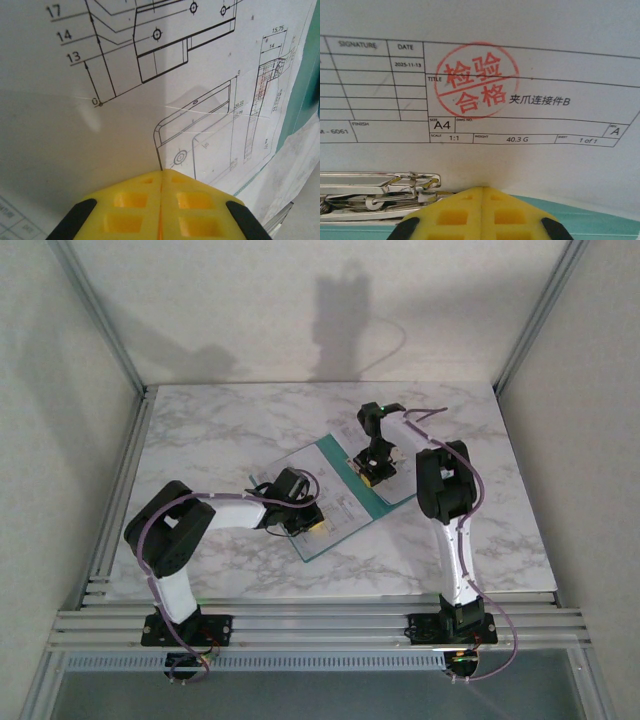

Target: Put the files into the folder

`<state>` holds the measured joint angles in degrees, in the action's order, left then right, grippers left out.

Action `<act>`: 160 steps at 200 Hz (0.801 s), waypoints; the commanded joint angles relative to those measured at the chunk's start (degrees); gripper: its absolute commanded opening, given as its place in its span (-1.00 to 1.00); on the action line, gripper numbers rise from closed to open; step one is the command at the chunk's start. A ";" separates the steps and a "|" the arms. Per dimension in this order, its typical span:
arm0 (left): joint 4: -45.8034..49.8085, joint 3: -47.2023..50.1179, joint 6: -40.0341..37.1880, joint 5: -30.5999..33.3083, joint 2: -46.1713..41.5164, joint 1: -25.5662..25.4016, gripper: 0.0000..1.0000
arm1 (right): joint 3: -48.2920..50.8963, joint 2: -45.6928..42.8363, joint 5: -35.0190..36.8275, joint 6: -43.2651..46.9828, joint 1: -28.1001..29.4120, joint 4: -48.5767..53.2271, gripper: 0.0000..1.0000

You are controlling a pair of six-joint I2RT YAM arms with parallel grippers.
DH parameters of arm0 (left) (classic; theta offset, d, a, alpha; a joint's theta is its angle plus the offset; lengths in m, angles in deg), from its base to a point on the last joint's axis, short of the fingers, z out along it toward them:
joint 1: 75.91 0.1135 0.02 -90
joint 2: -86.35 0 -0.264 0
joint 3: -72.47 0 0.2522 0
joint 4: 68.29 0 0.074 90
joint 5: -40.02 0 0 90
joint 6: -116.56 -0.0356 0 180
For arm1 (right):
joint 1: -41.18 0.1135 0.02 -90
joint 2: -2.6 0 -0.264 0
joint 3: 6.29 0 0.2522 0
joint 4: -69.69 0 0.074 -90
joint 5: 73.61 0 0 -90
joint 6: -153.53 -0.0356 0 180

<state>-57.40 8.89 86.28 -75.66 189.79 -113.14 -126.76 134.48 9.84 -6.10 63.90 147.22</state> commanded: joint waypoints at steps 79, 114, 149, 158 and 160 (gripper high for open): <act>11.60 -0.04 -3.57 4.48 3.79 0.78 -0.87 | -13.08 15.31 -7.12 -2.42 -0.70 9.67 -1.00; 13.26 -1.32 -5.36 5.91 4.13 0.79 -0.87 | -17.99 19.38 -9.83 -3.67 -0.57 14.56 -1.00; 13.13 -1.67 -6.09 6.05 4.64 0.79 -0.87 | -20.65 22.49 -11.38 -5.28 -0.32 17.88 -1.00; 13.20 -2.00 -6.52 6.17 4.99 0.77 -0.87 | -20.68 22.88 -12.45 -6.08 -0.45 17.80 -1.00; 13.23 -2.09 -6.63 6.21 5.08 0.76 -0.87 | -20.71 23.01 -12.81 -6.30 -0.48 17.80 -1.00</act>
<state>-52.31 5.83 81.80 -75.22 190.60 -113.14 -149.63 149.08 2.21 -9.59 61.48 166.76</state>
